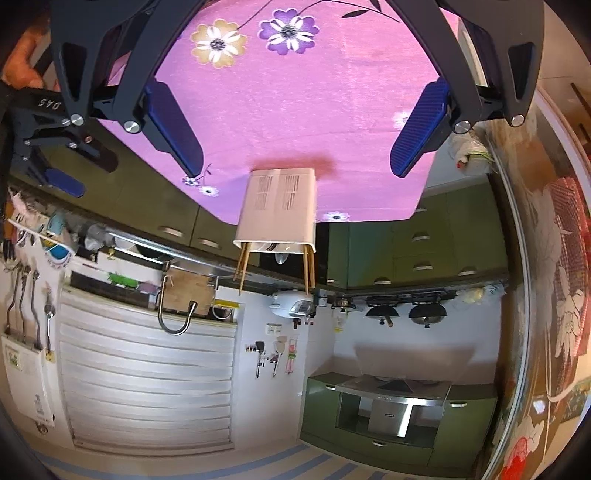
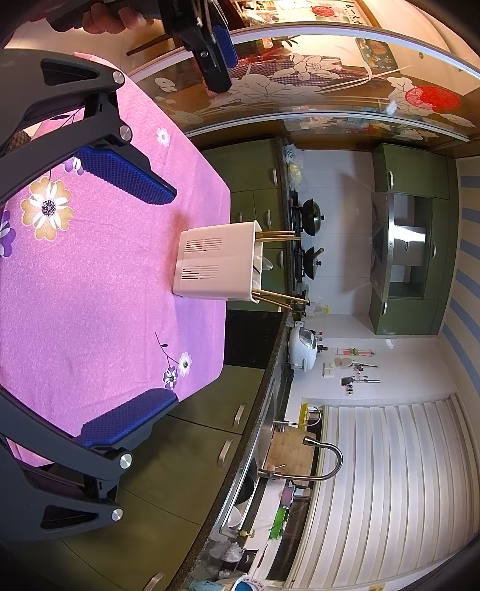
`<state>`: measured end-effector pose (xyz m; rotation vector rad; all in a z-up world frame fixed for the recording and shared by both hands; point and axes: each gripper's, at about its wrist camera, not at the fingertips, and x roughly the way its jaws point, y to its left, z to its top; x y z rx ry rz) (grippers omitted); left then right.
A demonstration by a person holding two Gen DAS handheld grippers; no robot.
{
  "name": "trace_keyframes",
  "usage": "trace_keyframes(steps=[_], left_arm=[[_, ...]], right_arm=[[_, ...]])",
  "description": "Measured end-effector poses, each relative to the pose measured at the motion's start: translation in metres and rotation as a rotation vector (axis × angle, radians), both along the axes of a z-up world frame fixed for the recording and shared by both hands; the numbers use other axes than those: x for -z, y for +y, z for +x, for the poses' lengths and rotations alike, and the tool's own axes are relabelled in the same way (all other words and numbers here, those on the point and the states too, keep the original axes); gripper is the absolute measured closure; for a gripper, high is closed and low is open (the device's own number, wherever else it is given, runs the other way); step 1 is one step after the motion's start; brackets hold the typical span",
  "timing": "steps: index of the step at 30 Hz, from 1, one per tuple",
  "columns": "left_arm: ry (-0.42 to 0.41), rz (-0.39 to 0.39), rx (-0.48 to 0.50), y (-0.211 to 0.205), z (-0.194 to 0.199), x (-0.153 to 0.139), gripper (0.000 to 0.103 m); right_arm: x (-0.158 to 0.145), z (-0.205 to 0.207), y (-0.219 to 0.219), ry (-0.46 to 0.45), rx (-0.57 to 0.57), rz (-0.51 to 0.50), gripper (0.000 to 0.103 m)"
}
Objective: Organize utensils
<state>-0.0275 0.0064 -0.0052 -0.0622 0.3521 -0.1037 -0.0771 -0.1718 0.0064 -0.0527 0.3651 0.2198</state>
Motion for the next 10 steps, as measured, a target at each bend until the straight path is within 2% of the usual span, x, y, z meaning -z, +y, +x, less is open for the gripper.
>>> trace_keyframes(steps=[10], left_arm=[[0.049, 0.033, -0.017, -0.0026, 0.0087, 0.0036, 0.007]], right_arm=[[0.0048, 0.0017, 0.0009, 0.003, 0.001, -0.003, 0.005]])
